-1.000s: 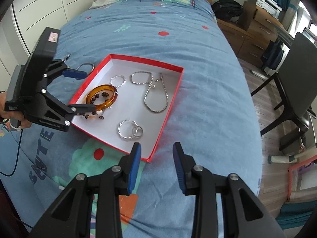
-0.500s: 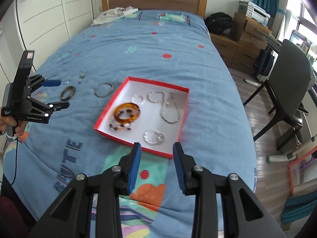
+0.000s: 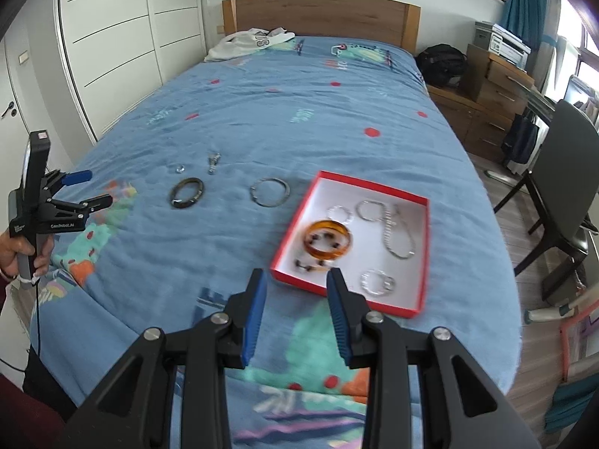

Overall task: Organize jewelry
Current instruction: 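Withdraw both tools from the box toward the remaining jewelry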

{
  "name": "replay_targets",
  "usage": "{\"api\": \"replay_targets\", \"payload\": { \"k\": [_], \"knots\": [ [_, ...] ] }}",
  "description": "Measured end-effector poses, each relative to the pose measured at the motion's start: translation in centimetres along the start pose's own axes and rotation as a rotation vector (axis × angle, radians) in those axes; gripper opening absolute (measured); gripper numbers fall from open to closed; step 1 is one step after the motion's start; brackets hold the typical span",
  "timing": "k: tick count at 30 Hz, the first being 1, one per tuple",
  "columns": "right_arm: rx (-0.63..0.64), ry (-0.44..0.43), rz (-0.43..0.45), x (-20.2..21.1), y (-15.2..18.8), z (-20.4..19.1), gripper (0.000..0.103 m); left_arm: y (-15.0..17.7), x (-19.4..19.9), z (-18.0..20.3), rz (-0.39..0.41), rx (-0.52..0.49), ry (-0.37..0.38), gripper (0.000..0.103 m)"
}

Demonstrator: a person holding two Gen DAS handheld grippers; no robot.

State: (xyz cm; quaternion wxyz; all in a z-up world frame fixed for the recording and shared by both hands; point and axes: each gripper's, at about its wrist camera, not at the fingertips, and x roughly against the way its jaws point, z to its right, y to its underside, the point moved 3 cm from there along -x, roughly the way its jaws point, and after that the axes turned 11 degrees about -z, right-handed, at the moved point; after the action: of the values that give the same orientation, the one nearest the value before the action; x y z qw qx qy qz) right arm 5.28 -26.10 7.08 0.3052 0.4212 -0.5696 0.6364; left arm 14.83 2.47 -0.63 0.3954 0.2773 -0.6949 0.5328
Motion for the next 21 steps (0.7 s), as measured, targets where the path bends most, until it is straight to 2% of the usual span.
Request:
{"api": "replay_targets", "payload": {
  "k": [5,8,21],
  "knots": [
    [-0.013,-0.038,0.001,-3.3,-2.0,-2.8,0.032,0.7,-2.3,-1.5,-0.014,0.058,0.035,0.099],
    [-0.011,-0.062,-0.005,-5.6,-3.3,-4.2,0.039,0.7,-4.0,-1.6,-0.026,0.083,0.053,0.1],
    [-0.027,-0.129,-0.044,-14.3,-7.5,-5.4,0.043,-0.5,-10.1,-2.9,-0.074,0.156,0.04,0.1]
  ]
}}
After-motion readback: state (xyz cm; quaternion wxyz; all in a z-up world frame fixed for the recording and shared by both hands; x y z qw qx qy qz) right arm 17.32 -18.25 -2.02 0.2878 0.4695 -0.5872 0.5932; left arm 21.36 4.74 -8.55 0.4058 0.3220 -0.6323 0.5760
